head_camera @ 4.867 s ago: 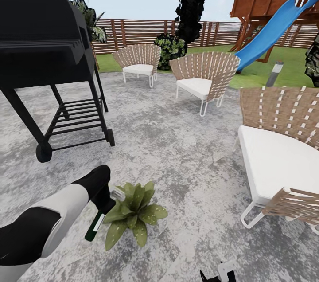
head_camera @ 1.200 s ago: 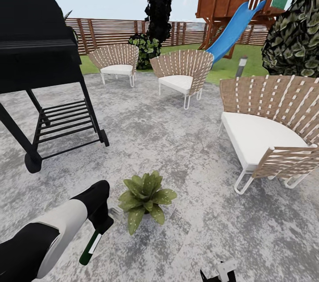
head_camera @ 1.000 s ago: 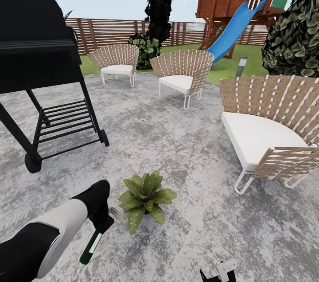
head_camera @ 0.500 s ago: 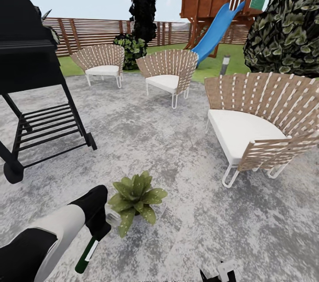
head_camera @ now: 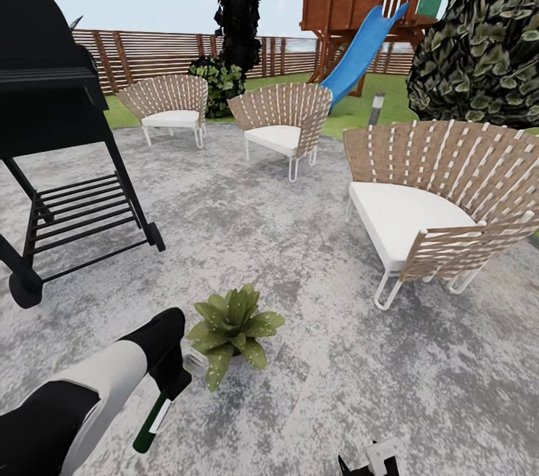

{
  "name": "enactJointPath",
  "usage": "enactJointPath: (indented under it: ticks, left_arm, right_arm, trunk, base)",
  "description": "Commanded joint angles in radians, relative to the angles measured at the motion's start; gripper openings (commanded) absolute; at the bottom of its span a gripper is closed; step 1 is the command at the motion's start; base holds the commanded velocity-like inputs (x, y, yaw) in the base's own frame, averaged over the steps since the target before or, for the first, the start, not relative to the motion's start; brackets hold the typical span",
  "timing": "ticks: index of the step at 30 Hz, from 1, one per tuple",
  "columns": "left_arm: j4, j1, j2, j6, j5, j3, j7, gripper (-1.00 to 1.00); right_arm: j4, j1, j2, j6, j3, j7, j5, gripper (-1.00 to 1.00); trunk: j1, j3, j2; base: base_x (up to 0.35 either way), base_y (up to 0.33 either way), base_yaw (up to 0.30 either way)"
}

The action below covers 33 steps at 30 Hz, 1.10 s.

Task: Pick up the pesticide atomizer in the garden and spray insectifuge to fully cover both potted plants in the garden.

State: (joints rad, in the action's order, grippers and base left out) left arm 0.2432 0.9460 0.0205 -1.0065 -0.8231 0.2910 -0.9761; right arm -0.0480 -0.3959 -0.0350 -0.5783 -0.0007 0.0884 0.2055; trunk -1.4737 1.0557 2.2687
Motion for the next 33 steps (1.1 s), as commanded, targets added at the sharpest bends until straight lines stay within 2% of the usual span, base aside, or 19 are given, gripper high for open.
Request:
enactJointPath:
  ticks: [1,5,11,21,28,33]
  left_arm:
    - [0.002,0.0,0.001,-0.004,-0.01,0.0,-0.01,-1.0]
    - [0.002,0.0,0.009,-0.005,-0.011,0.002,-0.01,-1.0]
    - [0.002,-0.015,0.008,-0.004,-0.011,0.002,-0.007,-1.0]
    - [0.002,-0.015,0.01,-0.004,-0.011,0.002,-0.007,-1.0]
    - [0.001,-0.018,0.007,-0.004,-0.011,0.003,-0.006,-1.0]
    - [0.001,-0.019,0.008,-0.004,-0.011,0.005,-0.006,-1.0]
  right_arm:
    - [0.0,-0.001,0.0,-0.003,-0.001,0.004,0.0,1.0]
    - [0.0,-0.001,0.0,-0.003,-0.001,0.004,0.0,1.0]
    - [-0.001,-0.001,0.0,-0.003,-0.002,0.004,0.0,1.0]
    - [-0.001,0.0,0.0,-0.003,-0.002,0.004,0.0,1.0]
    - [-0.001,-0.001,0.001,-0.003,-0.002,0.004,0.0,1.0]
    - [-0.001,-0.001,0.0,-0.003,-0.002,0.004,0.0,1.0]
  trunk:
    - [0.0,0.001,0.0]
    - [0.0,0.001,0.0]
    - [0.0,0.001,0.0]
    - [0.0,0.001,0.0]
    - [0.0,0.001,0.0]
    - [0.0,0.0,0.0]
  base:
    - [0.0,0.0,0.0]
    - [0.0,0.037,0.0]
    - [0.0,0.288,-0.008]
    - [0.0,0.306,-0.243]
    - [0.0,0.298,-0.038]
    - [0.0,0.09,-0.04]
